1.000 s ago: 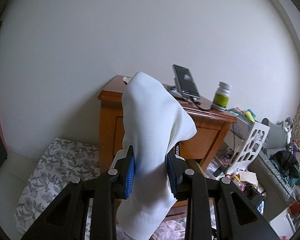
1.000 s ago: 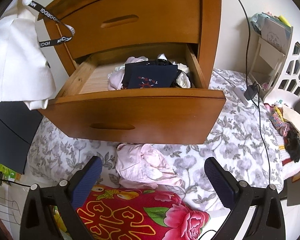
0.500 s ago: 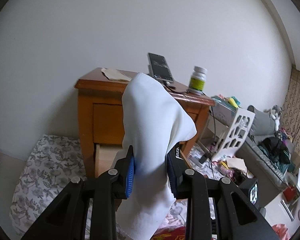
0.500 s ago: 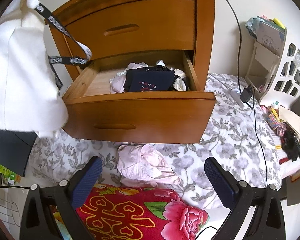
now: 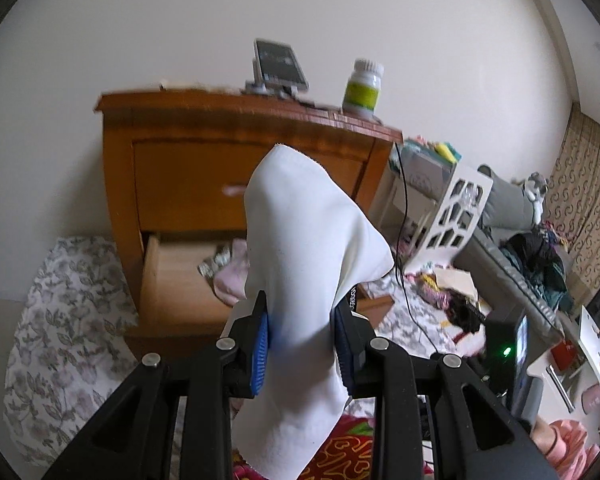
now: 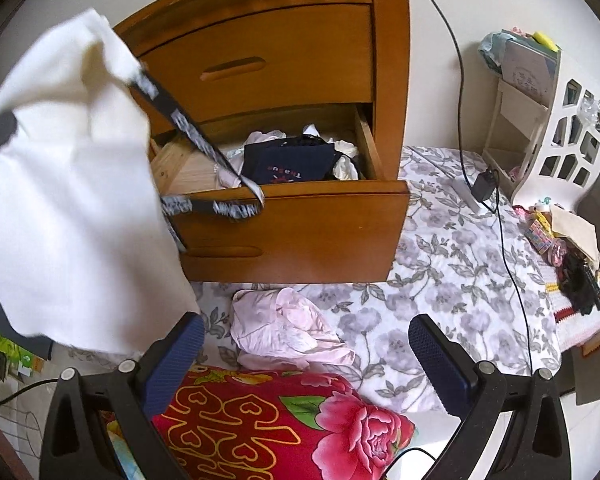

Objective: Organize soft objects
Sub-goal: 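Lower the white garment onto the bedspread below the drawer, open left gripper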

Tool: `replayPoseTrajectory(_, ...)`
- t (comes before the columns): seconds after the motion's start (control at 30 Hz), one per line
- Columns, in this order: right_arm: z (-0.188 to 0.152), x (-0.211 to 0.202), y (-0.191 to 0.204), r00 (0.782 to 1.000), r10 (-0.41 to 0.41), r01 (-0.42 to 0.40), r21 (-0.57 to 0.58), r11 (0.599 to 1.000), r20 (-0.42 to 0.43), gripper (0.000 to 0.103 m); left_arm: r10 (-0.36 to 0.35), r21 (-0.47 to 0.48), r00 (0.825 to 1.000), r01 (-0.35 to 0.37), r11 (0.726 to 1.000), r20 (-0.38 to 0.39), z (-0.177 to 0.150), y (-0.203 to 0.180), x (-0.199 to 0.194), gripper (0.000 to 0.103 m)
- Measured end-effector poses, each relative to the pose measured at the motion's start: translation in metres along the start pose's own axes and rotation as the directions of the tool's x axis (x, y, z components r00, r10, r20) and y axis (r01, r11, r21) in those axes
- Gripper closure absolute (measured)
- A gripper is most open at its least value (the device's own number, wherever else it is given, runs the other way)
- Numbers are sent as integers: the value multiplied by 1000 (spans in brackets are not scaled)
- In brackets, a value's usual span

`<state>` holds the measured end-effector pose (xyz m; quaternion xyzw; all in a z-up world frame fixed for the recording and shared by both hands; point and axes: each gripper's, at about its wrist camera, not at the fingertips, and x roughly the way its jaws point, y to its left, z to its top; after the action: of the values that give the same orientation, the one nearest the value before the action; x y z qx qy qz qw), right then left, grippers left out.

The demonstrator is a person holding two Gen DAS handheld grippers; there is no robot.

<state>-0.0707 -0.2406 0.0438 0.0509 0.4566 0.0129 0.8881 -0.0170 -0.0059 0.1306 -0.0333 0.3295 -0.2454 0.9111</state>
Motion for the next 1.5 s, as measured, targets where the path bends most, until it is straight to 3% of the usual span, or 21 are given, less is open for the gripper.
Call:
replayPoseTrajectory(0.2, -1, -2, -10, 1000, -14, 14, 20, 1000, 4, 0, 6, -22, 995, -8, 1000, -98, -19, 2, 30, 72)
replayPoseTrajectory(0.4, -1, 4, -16, 1000, -23, 24, 33, 999, -11, 0, 1, -41, 975, -10, 999, -223, -45, 3, 67, 72)
replayPoseTrajectory(0.73, -1, 15, -19, 999, -21, 23, 33, 999, -37, 0, 5, -38, 901, -24, 999, -434, -92, 5, 131, 71)
replayPoseTrajectory(0.9, -1, 21, -20, 999, -19, 20, 31, 999, -49, 0, 0, -68, 848, -43, 997, -530, -117, 13, 162, 71)
replayPoseTrajectory(0.97, -1, 25, -21, 998, -20, 22, 32, 999, -58, 0, -5, -83, 836, -49, 995, -549, -123, 17, 171, 71)
replayPoseTrajectory(1.17, -1, 36, -24, 996, -22, 25, 36, 999, -81, 0, 12, -89, 824, -75, 993, -566, -128, 28, 190, 71)
replayPoseTrajectory(1.5, -1, 52, -26, 993, -25, 28, 32, 999, -114, 0, 2, -103, 789, -82, 991, -615, -141, 35, 211, 66)
